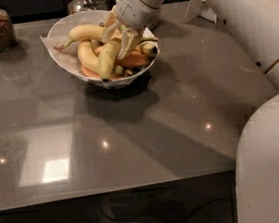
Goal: Pick banana from white bowl
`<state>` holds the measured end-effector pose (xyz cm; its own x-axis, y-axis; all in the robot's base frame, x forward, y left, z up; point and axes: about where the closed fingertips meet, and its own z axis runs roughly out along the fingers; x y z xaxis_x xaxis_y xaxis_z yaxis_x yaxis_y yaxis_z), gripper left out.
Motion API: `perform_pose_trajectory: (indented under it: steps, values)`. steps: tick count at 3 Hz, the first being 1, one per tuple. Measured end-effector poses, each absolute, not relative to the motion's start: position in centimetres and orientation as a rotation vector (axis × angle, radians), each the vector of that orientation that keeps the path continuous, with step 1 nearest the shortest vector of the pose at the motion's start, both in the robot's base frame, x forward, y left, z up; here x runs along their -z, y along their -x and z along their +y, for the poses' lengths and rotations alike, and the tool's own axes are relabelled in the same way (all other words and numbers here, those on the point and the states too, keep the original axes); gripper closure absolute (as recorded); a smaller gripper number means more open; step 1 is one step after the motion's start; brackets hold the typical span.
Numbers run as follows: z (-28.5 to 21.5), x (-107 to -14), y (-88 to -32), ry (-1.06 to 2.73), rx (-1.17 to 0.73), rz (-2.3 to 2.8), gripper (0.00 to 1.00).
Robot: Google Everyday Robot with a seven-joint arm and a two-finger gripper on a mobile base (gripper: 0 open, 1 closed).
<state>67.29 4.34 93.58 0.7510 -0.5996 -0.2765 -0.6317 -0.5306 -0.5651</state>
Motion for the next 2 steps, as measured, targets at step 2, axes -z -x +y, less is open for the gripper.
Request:
perform_pose_trajectory:
  steps: [2]
  values:
    - [4.42, -93.11, -66.76, 2.304, -0.088, 0.903, 0.97]
